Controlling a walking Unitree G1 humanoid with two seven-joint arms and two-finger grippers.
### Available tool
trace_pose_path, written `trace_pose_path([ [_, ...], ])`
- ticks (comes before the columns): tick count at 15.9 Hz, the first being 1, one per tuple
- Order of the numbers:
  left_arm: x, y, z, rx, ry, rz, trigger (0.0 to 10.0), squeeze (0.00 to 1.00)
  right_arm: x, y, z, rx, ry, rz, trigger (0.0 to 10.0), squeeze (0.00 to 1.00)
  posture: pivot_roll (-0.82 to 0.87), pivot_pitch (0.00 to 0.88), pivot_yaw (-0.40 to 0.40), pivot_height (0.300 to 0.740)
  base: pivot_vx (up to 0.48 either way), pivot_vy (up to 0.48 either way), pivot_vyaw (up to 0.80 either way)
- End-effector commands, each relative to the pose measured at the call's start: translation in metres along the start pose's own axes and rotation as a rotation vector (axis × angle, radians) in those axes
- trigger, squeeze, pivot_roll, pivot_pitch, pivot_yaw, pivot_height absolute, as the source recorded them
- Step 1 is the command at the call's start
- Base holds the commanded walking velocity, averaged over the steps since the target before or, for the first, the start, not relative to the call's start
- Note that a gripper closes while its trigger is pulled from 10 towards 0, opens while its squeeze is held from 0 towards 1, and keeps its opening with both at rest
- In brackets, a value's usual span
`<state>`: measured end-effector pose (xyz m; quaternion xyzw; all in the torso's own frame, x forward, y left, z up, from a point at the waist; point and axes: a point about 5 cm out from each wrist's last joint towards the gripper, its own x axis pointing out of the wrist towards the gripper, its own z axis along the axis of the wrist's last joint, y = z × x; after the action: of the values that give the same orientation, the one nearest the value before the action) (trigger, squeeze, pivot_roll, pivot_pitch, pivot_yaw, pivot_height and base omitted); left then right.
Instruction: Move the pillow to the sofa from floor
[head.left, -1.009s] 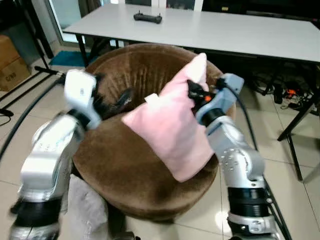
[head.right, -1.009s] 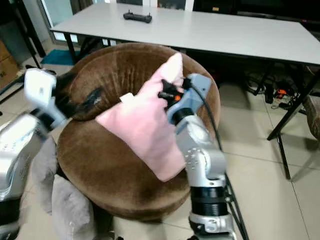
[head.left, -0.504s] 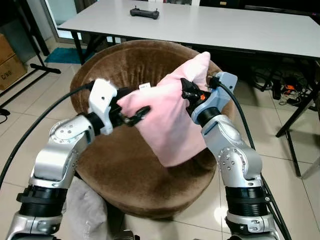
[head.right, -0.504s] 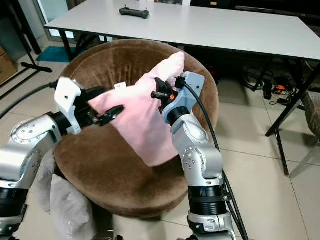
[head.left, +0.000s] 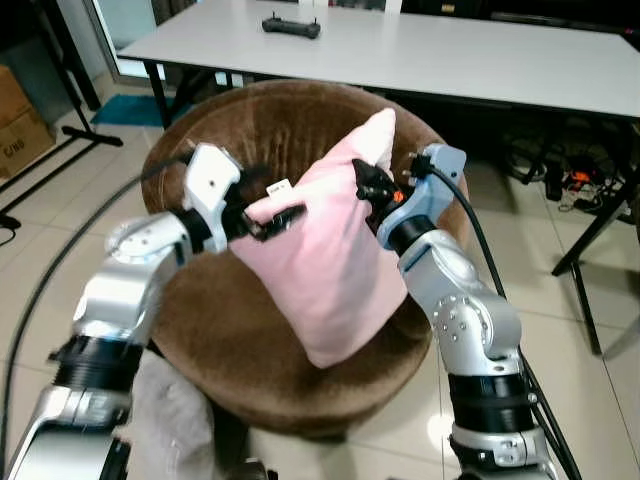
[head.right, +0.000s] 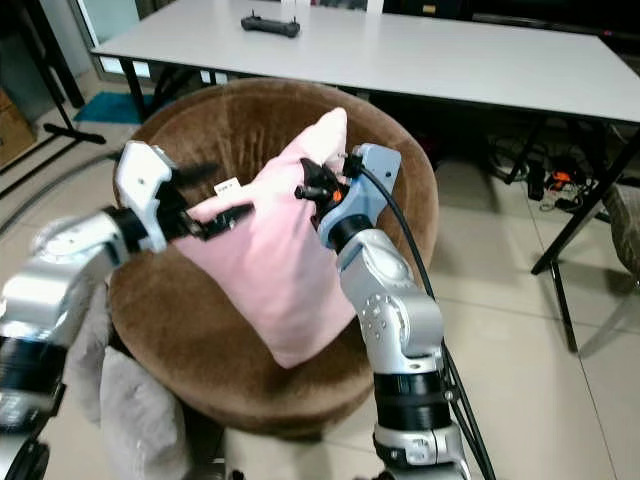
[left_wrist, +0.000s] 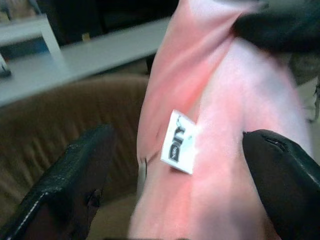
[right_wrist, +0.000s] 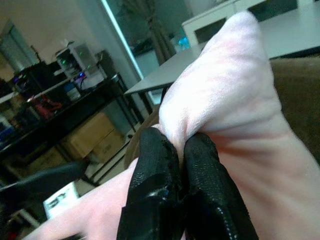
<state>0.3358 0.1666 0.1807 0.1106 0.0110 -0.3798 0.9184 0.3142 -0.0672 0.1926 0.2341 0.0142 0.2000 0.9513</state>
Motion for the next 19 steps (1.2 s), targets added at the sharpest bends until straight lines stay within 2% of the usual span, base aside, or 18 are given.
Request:
trace_pose_path([
  [1, 0.004, 0.002, -0.005, -0.004, 0.028, -0.012, 10.0, 1.00, 0.001, 0.015, 0.020, -0.020, -0.079, 0.075, 10.0, 0.00, 0.10, 0.000, -0.017, 0.740, 0.000, 0.000, 0.00],
  [3, 0.010, 0.003, -0.014, -0.057, 0.055, -0.036, 10.0, 1.00, 0.000, 0.019, 0.023, -0.015, -0.086, 0.096, 10.0, 0.00, 0.10, 0.000, -0.015, 0.740, 0.000, 0.000, 0.00],
  [4, 0.014, 0.002, -0.022, -0.083, 0.098, -0.068, 10.0, 1.00, 0.000, 0.020, 0.024, -0.012, -0.088, 0.107, 10.0, 0.00, 0.10, 0.000, -0.014, 0.740, 0.000, 0.000, 0.00],
  [7, 0.020, 0.000, -0.041, -0.104, 0.177, -0.110, 10.0, 1.00, 0.000, 0.022, 0.023, -0.008, -0.085, 0.116, 10.0, 0.00, 0.10, 0.000, -0.013, 0.740, 0.000, 0.000, 0.00],
  [8, 0.021, 0.000, -0.045, -0.100, 0.195, -0.115, 10.0, 0.53, 0.000, 0.022, 0.023, -0.006, -0.082, 0.118, 10.0, 0.00, 0.10, 0.000, -0.013, 0.740, 0.000, 0.000, 0.00],
  [9, 0.022, 0.000, -0.048, -0.095, 0.214, -0.114, 8.7, 0.01, 0.000, 0.022, 0.022, -0.004, -0.080, 0.120, 10.0, 0.00, 0.10, 0.000, -0.013, 0.740, 0.000, 0.000, 0.00],
  [11, 0.024, 0.001, -0.054, -0.070, 0.258, -0.103, 3.6, 0.00, -0.001, 0.022, 0.022, -0.002, -0.079, 0.120, 10.0, 0.00, 0.10, 0.000, -0.013, 0.740, 0.000, 0.000, 0.00],
  [12, 0.025, 0.000, -0.056, -0.071, 0.268, -0.107, 0.0, 0.00, 0.000, 0.023, 0.023, -0.001, -0.079, 0.119, 10.0, 0.00, 0.09, 0.000, -0.007, 0.740, 0.000, 0.000, 0.00],
  [19, 0.027, -0.001, -0.061, -0.051, 0.276, -0.127, 0.0, 0.00, 0.000, 0.022, 0.023, 0.006, -0.074, 0.115, 10.0, 0.00, 0.09, 0.000, -0.014, 0.740, 0.000, 0.000, 0.00],
])
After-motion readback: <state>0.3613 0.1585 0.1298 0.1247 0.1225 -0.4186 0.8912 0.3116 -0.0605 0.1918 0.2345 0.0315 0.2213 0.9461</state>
